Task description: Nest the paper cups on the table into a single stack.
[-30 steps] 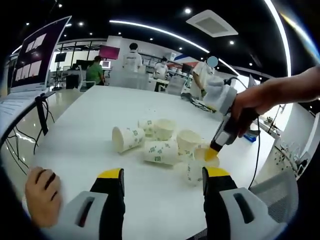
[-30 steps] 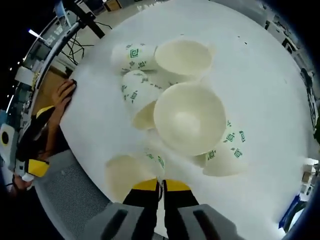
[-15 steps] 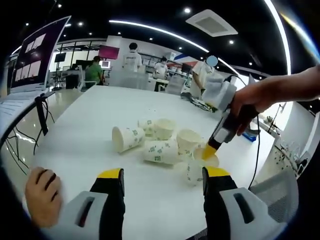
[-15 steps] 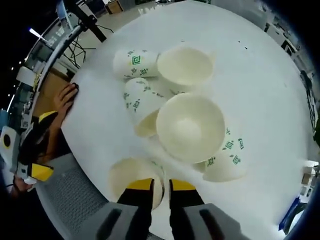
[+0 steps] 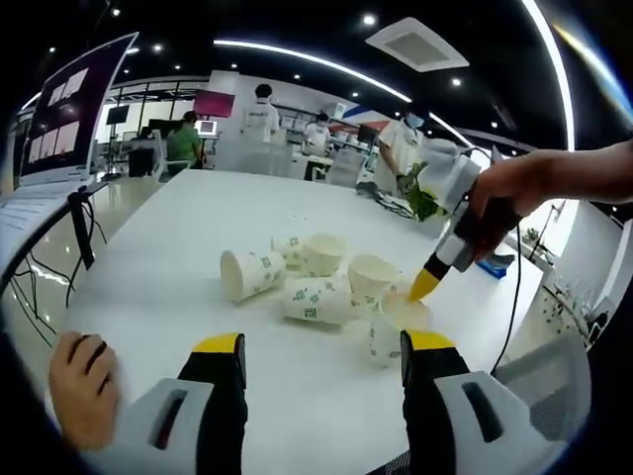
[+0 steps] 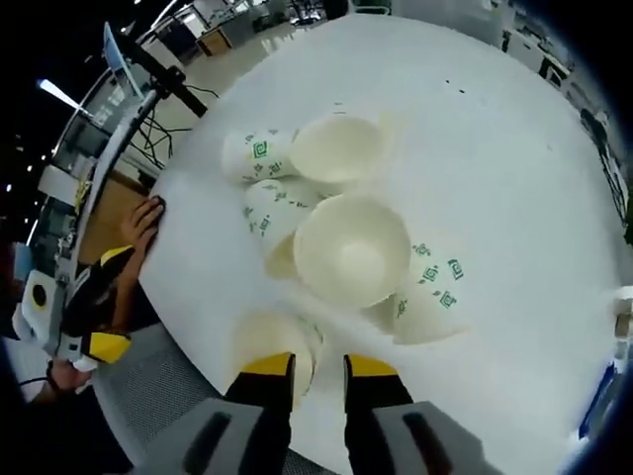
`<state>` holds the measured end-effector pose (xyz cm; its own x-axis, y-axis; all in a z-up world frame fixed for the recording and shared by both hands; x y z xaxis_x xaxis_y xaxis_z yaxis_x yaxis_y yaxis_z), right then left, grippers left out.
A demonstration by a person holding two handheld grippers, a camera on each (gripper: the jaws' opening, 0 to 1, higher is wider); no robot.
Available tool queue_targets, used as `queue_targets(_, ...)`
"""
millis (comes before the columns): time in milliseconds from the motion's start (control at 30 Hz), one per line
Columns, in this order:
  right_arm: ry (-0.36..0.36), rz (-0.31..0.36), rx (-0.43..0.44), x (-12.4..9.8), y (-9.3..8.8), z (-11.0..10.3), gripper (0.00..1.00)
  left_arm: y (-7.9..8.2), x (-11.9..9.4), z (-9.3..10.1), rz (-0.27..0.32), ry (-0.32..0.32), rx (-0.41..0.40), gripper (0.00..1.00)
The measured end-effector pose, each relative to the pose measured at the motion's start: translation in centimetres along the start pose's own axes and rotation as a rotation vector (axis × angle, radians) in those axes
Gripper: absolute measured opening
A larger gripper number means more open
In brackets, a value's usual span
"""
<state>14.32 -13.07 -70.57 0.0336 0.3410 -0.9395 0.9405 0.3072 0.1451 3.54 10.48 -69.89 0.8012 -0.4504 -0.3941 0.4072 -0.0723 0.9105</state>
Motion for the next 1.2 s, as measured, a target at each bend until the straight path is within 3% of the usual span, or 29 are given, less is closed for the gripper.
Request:
queue_targets(200,0.048,0.041,0.063,-1.0,-0.5,1.0,0.19,0.0,0.0,0.1,-0.002,-0.003,0.004,0.62)
queue_targets(367,0.049,0.06,0.103,-1.4,-0.6,2.4,0.19,0.0,0.1,0.1,-0.003,-0.005,0.005,0.62)
queue_targets(600,0.052,0.086,0.125,-1.9,-0.4,2.4,0.19,-0.1,0.2,0.0,-0.005,-0.008,0.008,0.62)
queue_targets(1200,0.055,0.109,0.172,-0.2,2.7,2.7,0.19,-0.2,0.2,0.0,-0.009,-0.007,0.008,0.62)
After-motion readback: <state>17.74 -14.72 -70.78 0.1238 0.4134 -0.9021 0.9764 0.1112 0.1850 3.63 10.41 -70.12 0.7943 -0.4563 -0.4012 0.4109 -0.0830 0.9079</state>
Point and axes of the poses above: the point that each gripper's makers call its tool centre point, and the gripper's own axes: x roughly forward along the fingers, z roughly to its right, y roughly out of its top, the point moved 8 cm from there along -x, roughly backward along the fingers, and after that the axes turned 9 degrees about x, right-handed, at the moved point
